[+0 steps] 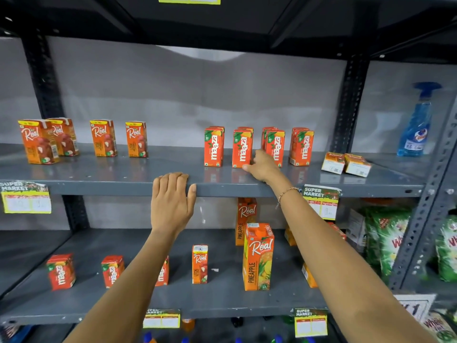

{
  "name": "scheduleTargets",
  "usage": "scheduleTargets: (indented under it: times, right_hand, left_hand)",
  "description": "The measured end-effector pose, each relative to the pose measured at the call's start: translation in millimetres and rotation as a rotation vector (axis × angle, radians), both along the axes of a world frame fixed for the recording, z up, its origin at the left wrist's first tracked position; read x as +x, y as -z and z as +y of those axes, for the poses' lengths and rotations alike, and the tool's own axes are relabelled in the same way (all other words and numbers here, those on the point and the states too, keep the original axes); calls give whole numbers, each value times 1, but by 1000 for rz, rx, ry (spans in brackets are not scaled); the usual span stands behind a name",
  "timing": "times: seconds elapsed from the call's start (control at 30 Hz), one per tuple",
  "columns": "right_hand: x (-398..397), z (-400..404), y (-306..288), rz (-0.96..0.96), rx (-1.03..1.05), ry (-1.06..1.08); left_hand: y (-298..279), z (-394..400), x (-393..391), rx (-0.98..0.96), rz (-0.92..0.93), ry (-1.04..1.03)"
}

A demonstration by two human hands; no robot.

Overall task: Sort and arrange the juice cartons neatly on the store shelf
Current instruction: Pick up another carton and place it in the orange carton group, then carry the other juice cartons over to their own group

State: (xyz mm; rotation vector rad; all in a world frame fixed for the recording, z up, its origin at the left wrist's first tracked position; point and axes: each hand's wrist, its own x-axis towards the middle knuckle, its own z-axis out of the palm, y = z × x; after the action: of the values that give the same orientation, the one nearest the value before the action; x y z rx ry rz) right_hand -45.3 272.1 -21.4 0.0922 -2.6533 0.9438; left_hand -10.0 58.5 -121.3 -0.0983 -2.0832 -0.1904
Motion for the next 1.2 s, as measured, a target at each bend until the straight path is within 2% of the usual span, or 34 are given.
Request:
scheduleTargets:
  times: [0.17,0.23,0.33,0.43,0.5,0.57,0.7,0.8,0.93,1.2]
  right_hand:
    - [30,55,15,403,-197,138]
    - [38,87,15,532,-317,285]
    - [49,141,5,619,-453,568]
    - [49,190,1,537,-484,711]
    - [46,216,2,358,-489,708]
    - [43,234,3,197,-496,638]
    - [43,243,-9,52,-447,469]
    - [41,237,-17,-44,-335,413]
    - [35,232,-22,-85,-342,385]
    - [32,230,-1,52,-317,477]
  left_hand:
    - [1,13,-2,111,52,-5]
    - [1,24,0,143,54,13]
    - [2,59,3,61,24,106]
    - [0,111,6,-22,-27,183]
    - [-2,143,8,-51,-46,223]
    - [-1,168,8,-69,-34,227]
    - [2,196,3,-84,-2,198]
    - [-1,204,-1,-95,15,182]
    - [2,204,-5,-119,44,144]
    - [4,205,-6,-107,76,135]
